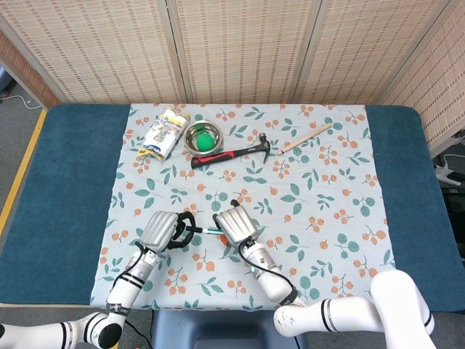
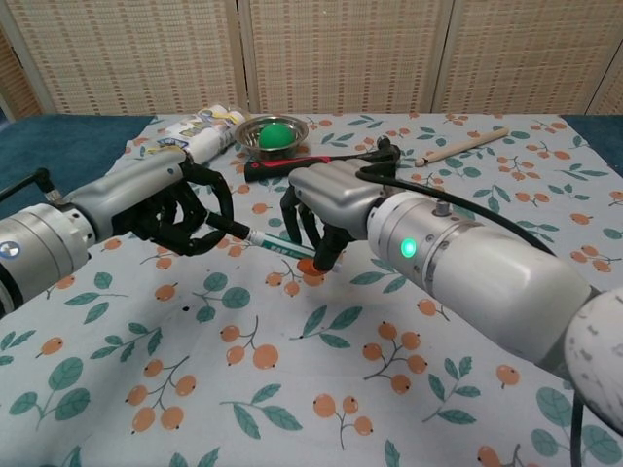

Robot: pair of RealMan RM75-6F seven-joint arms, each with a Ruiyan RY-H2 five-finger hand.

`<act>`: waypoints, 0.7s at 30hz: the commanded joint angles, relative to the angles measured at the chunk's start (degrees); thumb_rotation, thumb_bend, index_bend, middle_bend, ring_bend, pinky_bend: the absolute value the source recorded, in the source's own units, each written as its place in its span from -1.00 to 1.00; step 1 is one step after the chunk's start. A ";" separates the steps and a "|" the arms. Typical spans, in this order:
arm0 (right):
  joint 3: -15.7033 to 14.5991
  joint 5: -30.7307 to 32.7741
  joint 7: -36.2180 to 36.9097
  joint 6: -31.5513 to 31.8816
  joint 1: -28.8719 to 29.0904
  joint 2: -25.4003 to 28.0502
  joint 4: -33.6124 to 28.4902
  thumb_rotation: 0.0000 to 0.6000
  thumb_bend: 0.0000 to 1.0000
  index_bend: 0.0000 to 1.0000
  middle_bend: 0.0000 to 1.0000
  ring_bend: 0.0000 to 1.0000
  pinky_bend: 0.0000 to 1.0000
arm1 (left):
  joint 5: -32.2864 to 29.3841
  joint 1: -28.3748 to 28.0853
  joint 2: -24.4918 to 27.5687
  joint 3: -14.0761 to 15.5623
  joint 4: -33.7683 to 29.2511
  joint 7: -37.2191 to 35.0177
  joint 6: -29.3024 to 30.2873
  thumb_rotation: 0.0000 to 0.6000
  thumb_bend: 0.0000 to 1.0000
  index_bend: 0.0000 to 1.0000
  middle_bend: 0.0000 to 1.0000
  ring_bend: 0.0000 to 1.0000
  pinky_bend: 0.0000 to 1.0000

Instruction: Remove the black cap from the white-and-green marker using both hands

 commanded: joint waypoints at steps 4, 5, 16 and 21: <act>0.09 0.49 -0.45 0.16 -0.08 0.18 -0.33 1.00 -0.33 0.72 0.71 0.19 -0.54 | 2.21 0.49 -1.54 -0.17 2.06 -2.81 2.09 1.00 0.51 0.58 0.88 0.29 0.57; 0.08 0.57 -0.54 0.20 -0.11 0.23 -0.41 1.00 -0.33 0.72 0.71 0.19 -0.54 | 2.52 0.48 -1.70 -0.10 2.43 -3.06 2.16 1.00 0.51 0.58 0.89 0.29 0.57; -0.61 0.63 -2.06 1.18 -1.01 4.63 -3.71 1.00 -0.32 0.72 0.71 0.19 -0.54 | 1.83 0.88 -2.23 -2.07 7.99 -5.69 3.06 1.00 0.54 0.58 0.89 0.30 0.58; -1.11 1.61 -4.28 1.83 -1.14 7.18 -4.98 1.00 -0.32 0.72 0.71 0.19 -0.54 | -0.10 1.14 -1.43 -0.94 9.97 -5.82 -0.06 1.00 0.43 0.53 0.82 0.29 0.58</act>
